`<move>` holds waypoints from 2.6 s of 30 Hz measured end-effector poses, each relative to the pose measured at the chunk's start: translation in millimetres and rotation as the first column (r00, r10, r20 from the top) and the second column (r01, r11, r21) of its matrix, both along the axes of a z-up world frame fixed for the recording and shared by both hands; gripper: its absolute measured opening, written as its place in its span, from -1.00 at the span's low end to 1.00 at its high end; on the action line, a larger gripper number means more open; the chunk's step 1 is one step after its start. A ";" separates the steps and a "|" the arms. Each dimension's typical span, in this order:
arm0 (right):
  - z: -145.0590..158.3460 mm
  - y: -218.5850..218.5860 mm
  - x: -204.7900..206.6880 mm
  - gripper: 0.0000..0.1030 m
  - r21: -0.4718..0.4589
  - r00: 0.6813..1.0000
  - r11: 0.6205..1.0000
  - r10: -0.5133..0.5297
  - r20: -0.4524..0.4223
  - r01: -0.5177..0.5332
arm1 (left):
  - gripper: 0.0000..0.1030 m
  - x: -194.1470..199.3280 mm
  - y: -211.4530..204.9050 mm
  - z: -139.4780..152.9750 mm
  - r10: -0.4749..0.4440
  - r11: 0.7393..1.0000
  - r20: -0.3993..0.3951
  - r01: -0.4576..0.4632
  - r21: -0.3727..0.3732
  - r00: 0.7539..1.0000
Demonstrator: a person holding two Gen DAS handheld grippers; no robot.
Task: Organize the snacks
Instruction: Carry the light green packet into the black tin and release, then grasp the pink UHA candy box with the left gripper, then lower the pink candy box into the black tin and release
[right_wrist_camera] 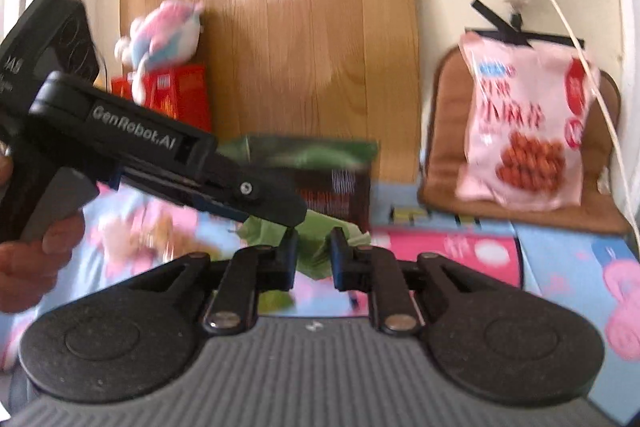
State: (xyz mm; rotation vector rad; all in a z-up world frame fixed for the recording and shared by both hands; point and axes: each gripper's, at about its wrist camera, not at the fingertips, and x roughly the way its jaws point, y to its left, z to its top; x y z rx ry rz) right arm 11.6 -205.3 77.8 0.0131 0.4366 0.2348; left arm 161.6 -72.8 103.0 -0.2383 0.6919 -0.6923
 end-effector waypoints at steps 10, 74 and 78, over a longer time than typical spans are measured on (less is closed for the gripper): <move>21.8 13.5 121.9 -0.50 0.008 0.999 1.000 0.026 0.042 -0.026 | -0.06 64.7 46.9 14.2 0.240 0.970 0.048 -0.239 -0.037 0.970; 2.8 4.6 61.6 -0.15 -0.015 0.998 1.000 0.013 0.054 -0.012 | -0.07 37.3 54.6 -5.1 0.252 0.968 -0.009 -0.252 0.020 0.968; -2.5 27.2 104.3 -0.15 -0.014 0.999 1.000 0.029 0.046 -0.028 | -0.07 60.2 67.1 -11.8 0.318 0.947 -0.015 -0.317 0.045 0.948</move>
